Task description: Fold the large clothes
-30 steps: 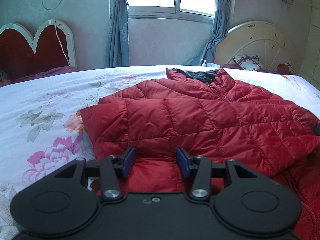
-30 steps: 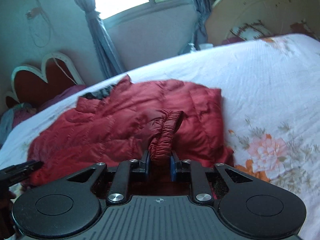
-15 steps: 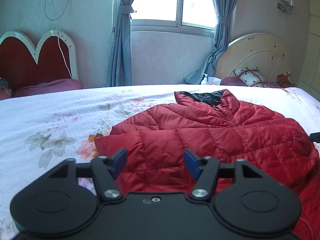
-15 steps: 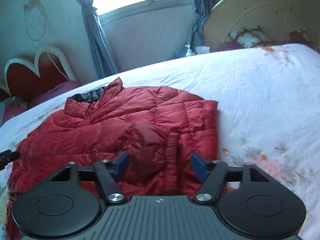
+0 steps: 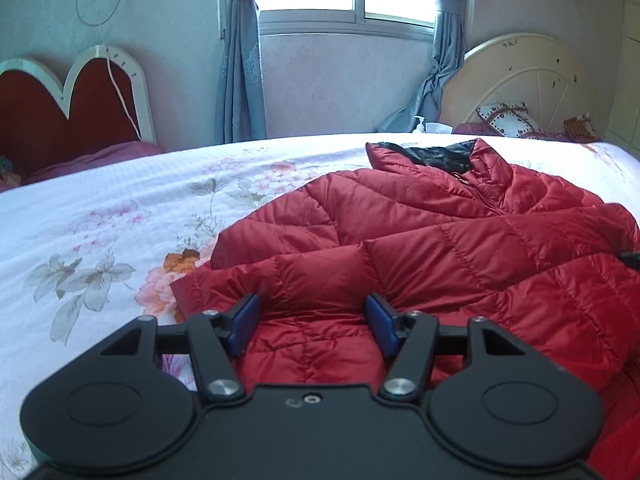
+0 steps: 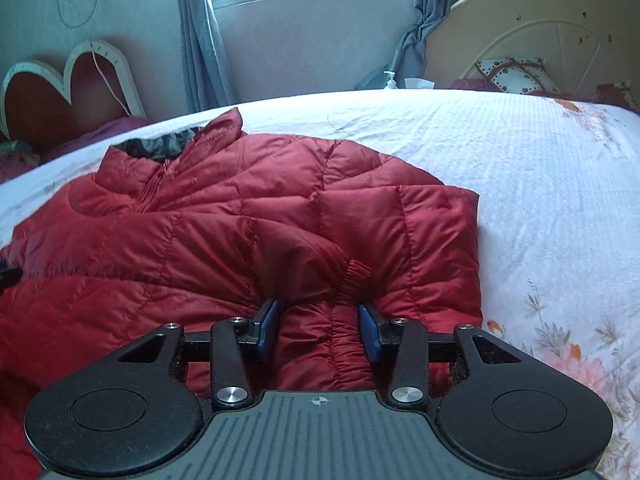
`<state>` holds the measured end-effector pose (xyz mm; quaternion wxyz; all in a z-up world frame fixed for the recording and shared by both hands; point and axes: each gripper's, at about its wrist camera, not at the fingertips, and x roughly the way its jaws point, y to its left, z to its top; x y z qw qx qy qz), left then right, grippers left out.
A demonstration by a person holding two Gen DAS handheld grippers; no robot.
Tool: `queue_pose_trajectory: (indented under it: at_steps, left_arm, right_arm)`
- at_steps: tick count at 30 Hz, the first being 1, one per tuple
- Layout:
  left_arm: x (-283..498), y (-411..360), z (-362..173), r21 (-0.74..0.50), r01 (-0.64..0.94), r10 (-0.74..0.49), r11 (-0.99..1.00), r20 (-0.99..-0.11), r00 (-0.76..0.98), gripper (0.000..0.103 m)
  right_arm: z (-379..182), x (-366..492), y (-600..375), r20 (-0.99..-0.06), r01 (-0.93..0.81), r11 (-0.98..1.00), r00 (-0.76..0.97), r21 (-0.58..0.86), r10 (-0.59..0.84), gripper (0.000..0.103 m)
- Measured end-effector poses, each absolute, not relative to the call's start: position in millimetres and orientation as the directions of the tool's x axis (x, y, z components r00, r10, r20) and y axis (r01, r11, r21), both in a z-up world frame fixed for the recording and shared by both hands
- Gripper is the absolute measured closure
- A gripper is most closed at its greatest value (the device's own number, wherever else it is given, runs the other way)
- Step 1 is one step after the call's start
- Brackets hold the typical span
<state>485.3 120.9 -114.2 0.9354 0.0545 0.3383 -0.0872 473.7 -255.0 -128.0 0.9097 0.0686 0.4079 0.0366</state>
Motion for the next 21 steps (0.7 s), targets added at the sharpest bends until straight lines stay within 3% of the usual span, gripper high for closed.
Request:
queue_pose_trajectory:
  at_steps: [3, 4, 5, 6, 7, 12, 16, 21]
  left_arm:
    - [483.9, 119.8, -106.5, 0.049, 0.193, -0.117, 0.98, -0.645, 0.755, 0.042]
    - [478.9, 118.0, -98.6, 0.056, 0.188, -0.111, 0.981, -0.629, 0.769, 0.041]
    - [471.5, 115.7, -89.2, 0.053, 0.188, -0.119, 0.981, -0.602, 0.79, 0.034]
    - [464.2, 111.8, -80.3, 0.037, 0.188, -0.133, 0.982, -0.575, 0.807, 0.029]
    - [458.3, 105.2, -73.5, 0.015, 0.202, -0.16, 0.979, -0.555, 0.817, 0.022]
    - [454.4, 41.1, -78.9, 0.042, 0.335, -0.248, 0.941, -0.587, 0.77, 0.02]
    - [462.7, 22.7, -96.8, 0.051, 0.337, -0.231, 0.94, -0.631, 0.741, 0.019]
    - [467.6, 68.6, -112.0, 0.069, 0.244, -0.142, 0.967, -0.649, 0.748, 0.017]
  right_arm:
    - [-122.0, 475.2, -256.1, -0.737, 0.004, 0.988, 0.666, 0.155, 0.113, 0.061]
    - [-113.2, 471.3, -258.6, -0.713, 0.037, 0.988, 0.696, 0.149, 0.082, 0.055]
    - [-101.6, 463.5, -260.0, -0.665, 0.055, 0.989, 0.746, 0.134, 0.049, 0.044]
    - [-92.2, 457.6, -259.1, -0.62, 0.051, 0.99, 0.783, 0.13, 0.042, 0.019]
    - [-84.7, 454.7, -255.1, -0.591, 0.02, 0.989, 0.804, 0.143, 0.07, 0.017]
    - [-89.8, 475.6, -194.6, -0.646, -0.166, 0.978, 0.735, 0.123, 0.206, 0.017]
    - [-109.2, 482.4, -158.7, -0.669, -0.236, 0.967, 0.704, 0.099, 0.24, 0.017]
    - [-119.5, 481.0, -191.2, -0.673, -0.148, 0.987, 0.724, 0.067, 0.154, 0.017]
